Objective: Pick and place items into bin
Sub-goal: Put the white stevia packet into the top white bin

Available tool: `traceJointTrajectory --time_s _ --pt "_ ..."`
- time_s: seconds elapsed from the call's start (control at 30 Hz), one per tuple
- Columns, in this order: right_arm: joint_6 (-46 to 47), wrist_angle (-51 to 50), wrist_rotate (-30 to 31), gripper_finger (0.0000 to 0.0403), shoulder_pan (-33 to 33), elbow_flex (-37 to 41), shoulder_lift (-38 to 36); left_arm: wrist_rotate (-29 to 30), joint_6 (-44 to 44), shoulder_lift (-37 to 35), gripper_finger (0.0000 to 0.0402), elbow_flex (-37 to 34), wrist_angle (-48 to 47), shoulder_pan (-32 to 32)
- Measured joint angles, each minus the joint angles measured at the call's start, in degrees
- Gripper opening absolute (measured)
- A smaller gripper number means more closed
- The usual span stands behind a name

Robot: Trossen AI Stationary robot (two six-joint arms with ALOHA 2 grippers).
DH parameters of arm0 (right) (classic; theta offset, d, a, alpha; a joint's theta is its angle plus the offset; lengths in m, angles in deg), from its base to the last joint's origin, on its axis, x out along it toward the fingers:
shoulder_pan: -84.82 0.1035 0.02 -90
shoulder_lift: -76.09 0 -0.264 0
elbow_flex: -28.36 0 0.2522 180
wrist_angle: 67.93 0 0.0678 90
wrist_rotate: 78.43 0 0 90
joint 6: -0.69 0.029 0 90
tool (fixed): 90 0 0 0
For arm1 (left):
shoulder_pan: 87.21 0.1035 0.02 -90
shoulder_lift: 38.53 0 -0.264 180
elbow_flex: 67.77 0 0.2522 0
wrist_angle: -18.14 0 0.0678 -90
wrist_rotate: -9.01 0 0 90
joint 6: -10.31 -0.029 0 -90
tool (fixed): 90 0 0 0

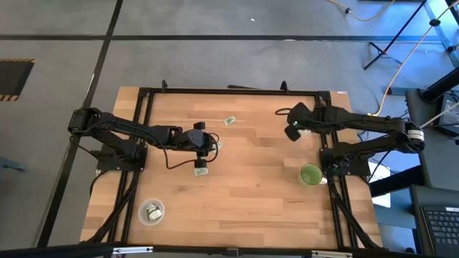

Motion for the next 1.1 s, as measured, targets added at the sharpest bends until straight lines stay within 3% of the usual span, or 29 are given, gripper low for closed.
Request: traceJointTrajectory --time_s 0.33,0.9,1.1 --pt "0.38 -2.07 -2.10 0.0009 -5.61 0.63 5.05 -0.15 -0.04 0.00 0.0106 0.00 0.09 0.00" --pt "0.27 -4.22 -3.01 0.0011 -6.36 0.68 16.44 -0.19 -0.08 0.02 0.0106 0.00 0.00 0.00" --pt "0.30 -4.22 -2.99 0.0041 -6.36 0.68 16.74 -0.21 -0.08 0.04 0.0106 0.00 -0.02 0.00"
